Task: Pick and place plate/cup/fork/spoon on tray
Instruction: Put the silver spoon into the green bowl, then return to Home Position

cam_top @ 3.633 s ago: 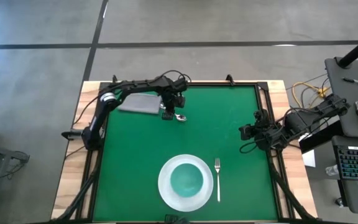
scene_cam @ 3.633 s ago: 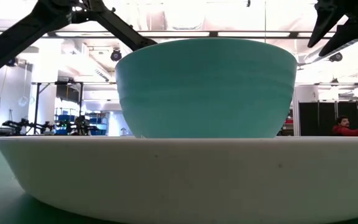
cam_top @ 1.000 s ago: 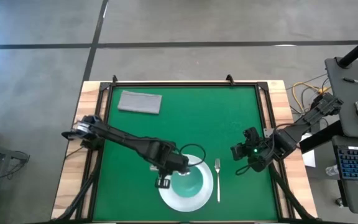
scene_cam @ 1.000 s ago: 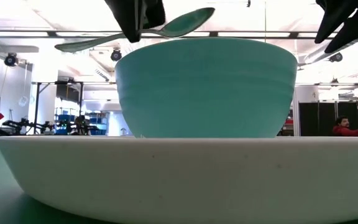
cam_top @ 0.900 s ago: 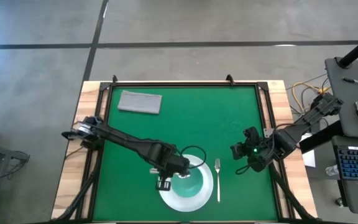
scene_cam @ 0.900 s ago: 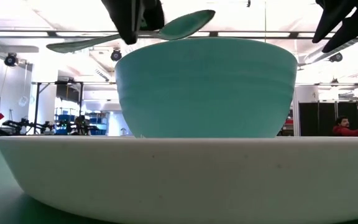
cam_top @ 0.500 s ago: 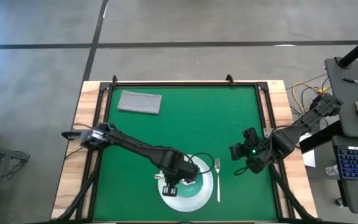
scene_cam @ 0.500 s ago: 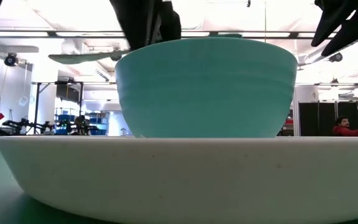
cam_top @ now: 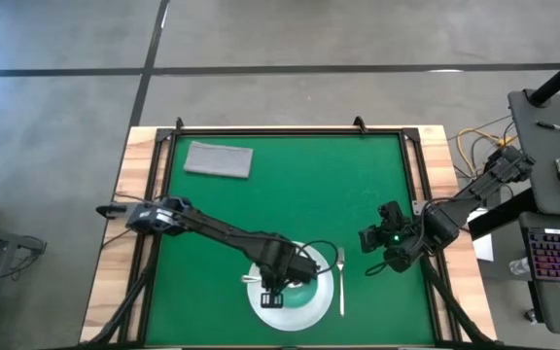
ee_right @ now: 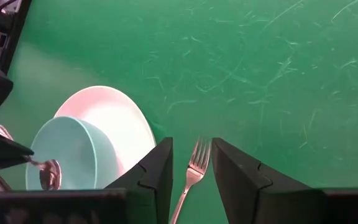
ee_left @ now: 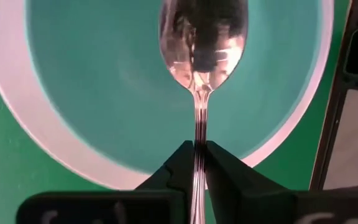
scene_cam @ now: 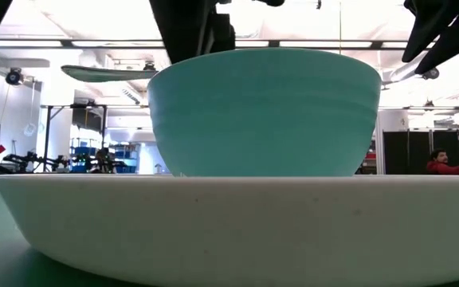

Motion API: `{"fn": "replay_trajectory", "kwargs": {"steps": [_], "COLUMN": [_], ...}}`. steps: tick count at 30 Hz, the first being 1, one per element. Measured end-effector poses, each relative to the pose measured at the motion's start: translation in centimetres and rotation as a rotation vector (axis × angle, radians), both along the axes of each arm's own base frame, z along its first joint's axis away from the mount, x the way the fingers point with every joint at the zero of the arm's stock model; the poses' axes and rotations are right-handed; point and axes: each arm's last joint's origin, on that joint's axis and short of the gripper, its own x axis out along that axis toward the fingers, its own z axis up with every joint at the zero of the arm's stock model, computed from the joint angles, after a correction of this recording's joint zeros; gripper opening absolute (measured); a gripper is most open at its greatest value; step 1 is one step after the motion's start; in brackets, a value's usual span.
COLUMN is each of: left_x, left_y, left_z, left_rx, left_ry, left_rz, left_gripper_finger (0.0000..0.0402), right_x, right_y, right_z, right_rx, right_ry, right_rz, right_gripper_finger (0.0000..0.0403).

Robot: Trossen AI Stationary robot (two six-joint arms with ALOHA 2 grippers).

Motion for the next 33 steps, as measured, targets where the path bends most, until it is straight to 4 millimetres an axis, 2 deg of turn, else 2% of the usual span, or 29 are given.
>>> {"fn": "replay_trajectory", "kwargs": {"steps": [4,14,19,25,30,33], "left_x": [0.0,0.2,-0.1,-1.2,-3.3,-4.5], "left_y": [0.0,-0.1,0.1,0.7,1.4,2.0], "left_z": [0.1,0.2,1.4,5.0,9.6,12.3], "left_rx": [-0.005,-0.019,-0.011,-0.016,-0.074,-0.150], "left_ry": [-0.007,-0.024,-0.058,-0.185,-0.325,-0.393], "left_rz": [0.001,0.044,0.054,0.036,0.050,0.179], "left_gripper_finger": [0.0036,0.0040,0.0041,0.0041,0.0041,0.0041], "right_x": [0.0,-0.2,-0.4,-0.1,1.6,1.9], "right_y": [0.0,0.2,0.5,1.0,3.0,3.3], "right_z": [0.0,0.0,0.0,0.8,4.5,6.8], "right_rx": [-0.003,-0.006,-0.016,-0.054,-0.176,-0.276], "right_ry": [0.002,0.015,0.020,0.011,-0.147,-0.169], "right_rz": [0.004,0.036,0.070,0.181,0.543,0.689], "right_gripper_finger": [0.0104,0.0105,0.0108,0.0107,0.0102,0.0099]}}
